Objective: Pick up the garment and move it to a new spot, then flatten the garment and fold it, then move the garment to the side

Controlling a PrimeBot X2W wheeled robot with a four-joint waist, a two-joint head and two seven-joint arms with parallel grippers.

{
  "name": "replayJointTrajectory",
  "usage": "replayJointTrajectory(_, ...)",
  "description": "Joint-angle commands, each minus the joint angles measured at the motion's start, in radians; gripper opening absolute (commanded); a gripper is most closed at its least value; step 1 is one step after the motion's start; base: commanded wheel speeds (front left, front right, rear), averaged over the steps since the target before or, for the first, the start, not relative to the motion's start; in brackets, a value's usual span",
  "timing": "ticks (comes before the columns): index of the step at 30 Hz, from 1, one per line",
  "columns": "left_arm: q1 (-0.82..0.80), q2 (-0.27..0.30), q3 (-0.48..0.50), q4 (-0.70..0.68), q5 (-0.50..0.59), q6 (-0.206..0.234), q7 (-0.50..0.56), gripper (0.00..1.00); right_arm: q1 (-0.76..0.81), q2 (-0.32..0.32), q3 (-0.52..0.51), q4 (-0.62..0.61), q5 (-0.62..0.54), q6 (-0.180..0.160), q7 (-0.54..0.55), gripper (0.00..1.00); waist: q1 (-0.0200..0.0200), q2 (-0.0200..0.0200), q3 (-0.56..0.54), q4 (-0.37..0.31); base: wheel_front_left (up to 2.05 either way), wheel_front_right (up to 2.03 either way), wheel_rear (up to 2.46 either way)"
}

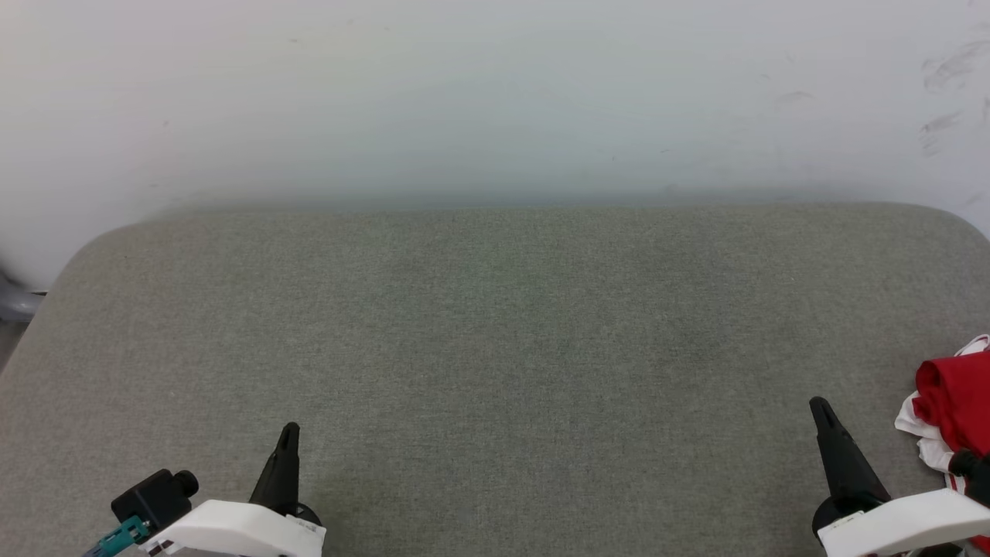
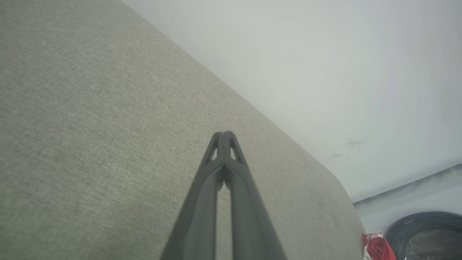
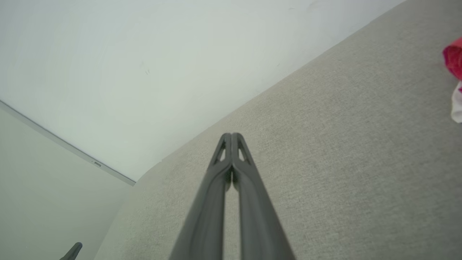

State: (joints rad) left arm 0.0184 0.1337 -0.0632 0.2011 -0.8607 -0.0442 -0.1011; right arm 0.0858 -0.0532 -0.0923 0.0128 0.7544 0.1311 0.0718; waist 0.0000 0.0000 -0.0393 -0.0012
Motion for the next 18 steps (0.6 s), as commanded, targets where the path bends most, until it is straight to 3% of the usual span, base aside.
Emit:
replayJointTrajectory(1, -0.029, -0.002, 0.011, -0.007, -0.035, -0.007, 0.008, 0.0, -0.03, -0.007, -0.001, 0.0, 0.041, 0.0, 0.002, 0.0, 0.0, 0.0, 0.001, 0.0, 0.0, 0.0, 0.0)
replayJointTrajectory(18, -0.058, -0.024, 0.056, 0.005, -0.222, -0.029, 0.062, 0.0, -0.076, -0.008, -0.003, 0.061, 0.258, 0.0, 0.01, 0.0, 0.0, 0.0, 0.009, 0.0, 0.0, 0.0, 0.0)
